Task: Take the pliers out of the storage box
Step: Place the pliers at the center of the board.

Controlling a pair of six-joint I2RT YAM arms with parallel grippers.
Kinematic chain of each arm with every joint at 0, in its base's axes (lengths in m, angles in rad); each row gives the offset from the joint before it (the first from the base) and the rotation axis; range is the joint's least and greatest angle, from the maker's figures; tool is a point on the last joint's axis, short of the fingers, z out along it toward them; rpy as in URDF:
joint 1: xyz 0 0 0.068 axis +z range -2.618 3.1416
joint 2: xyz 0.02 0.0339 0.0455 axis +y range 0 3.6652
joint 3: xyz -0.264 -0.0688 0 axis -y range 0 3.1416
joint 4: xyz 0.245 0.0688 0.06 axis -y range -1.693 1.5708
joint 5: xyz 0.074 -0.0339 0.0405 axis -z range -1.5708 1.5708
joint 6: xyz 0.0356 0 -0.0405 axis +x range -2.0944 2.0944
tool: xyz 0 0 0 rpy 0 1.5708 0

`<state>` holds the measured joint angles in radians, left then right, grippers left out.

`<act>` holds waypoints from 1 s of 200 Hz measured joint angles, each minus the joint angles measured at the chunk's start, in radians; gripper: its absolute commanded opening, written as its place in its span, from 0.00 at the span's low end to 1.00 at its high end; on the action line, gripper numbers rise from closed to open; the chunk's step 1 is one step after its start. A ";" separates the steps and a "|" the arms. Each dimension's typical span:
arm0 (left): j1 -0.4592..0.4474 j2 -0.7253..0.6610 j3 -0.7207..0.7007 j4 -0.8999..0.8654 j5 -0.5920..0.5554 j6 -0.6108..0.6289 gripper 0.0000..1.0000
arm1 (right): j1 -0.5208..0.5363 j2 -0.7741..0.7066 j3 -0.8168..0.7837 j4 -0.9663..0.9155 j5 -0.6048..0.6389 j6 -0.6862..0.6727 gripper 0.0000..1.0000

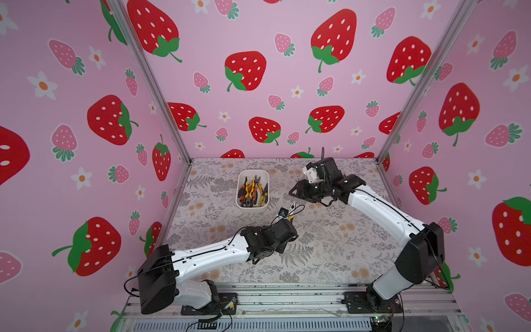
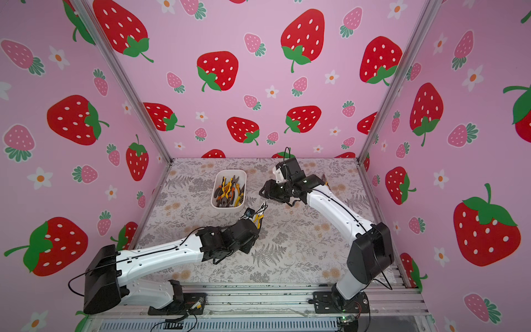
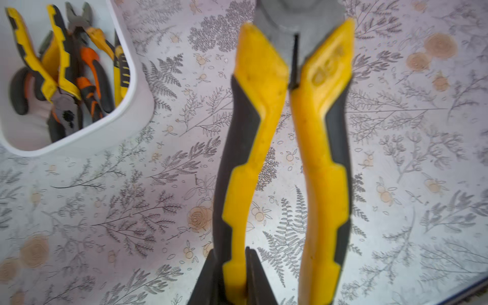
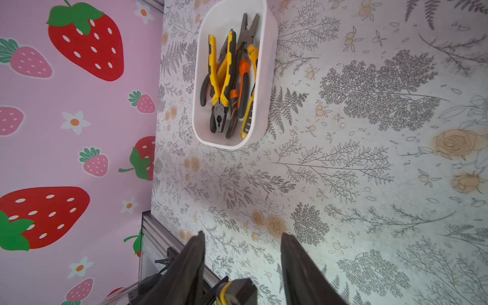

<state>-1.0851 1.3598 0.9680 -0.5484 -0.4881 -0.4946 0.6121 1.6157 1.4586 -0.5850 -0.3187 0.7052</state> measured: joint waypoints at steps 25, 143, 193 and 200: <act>-0.017 0.028 0.028 -0.024 -0.108 0.001 0.00 | 0.030 0.000 -0.011 -0.019 0.029 0.032 0.51; -0.019 0.192 0.163 -0.141 -0.223 -0.004 0.00 | 0.098 -0.001 -0.050 -0.010 0.118 0.121 0.32; -0.020 0.220 0.198 -0.183 -0.243 -0.016 0.00 | 0.101 -0.001 -0.051 -0.002 0.130 0.150 0.17; -0.020 0.224 0.203 -0.187 -0.244 -0.017 0.00 | 0.101 -0.001 -0.051 -0.002 0.132 0.153 0.13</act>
<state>-1.1053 1.5841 1.1706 -0.7349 -0.7322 -0.5117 0.7136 1.6146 1.4078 -0.5873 -0.1871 0.8577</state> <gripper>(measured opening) 0.164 0.278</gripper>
